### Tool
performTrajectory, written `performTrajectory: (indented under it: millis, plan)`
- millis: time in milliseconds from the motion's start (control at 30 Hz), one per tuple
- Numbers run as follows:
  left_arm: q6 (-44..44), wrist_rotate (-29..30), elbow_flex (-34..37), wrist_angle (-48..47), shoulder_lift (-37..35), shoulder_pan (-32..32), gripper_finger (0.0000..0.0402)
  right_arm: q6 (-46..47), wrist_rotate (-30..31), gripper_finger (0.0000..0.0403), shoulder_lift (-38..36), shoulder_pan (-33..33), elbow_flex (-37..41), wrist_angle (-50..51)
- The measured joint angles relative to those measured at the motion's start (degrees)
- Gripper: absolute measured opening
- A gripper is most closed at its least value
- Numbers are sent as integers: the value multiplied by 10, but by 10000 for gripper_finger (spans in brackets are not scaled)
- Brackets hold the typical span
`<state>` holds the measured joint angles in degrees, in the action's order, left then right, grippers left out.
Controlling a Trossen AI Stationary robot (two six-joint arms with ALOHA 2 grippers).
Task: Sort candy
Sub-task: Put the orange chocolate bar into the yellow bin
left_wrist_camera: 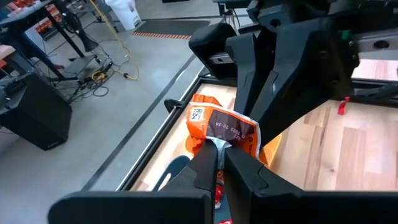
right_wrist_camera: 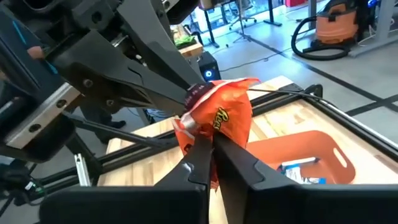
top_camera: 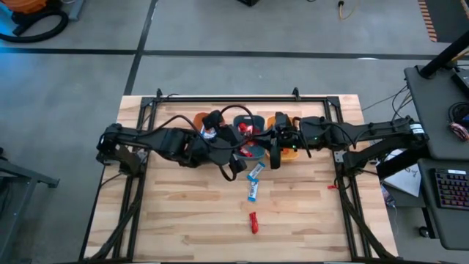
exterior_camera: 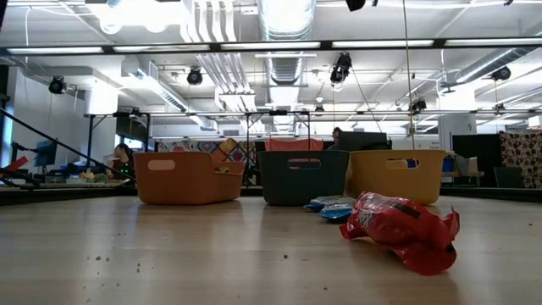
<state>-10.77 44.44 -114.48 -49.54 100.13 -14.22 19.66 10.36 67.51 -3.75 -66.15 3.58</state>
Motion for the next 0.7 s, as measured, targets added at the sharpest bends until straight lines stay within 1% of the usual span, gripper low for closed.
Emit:
performTrajectory:
  millis: [233, 500, 600, 700]
  plan:
    - [-1, -2, -11, -16, -1, 0, 0, -1, 8, 9, -5, 0, 0, 5]
    - [-2, -1, -10, -23, 0, 0, 0, 1, 8, 11, -30, 0, 0, 29]
    - [-8, -1, -7, -26, 0, 0, 0, 3, 9, 26, -38, 0, 0, 41]
    - [-17, 1, -6, -36, 0, 0, 0, 17, 9, 57, -42, 0, 0, 45]
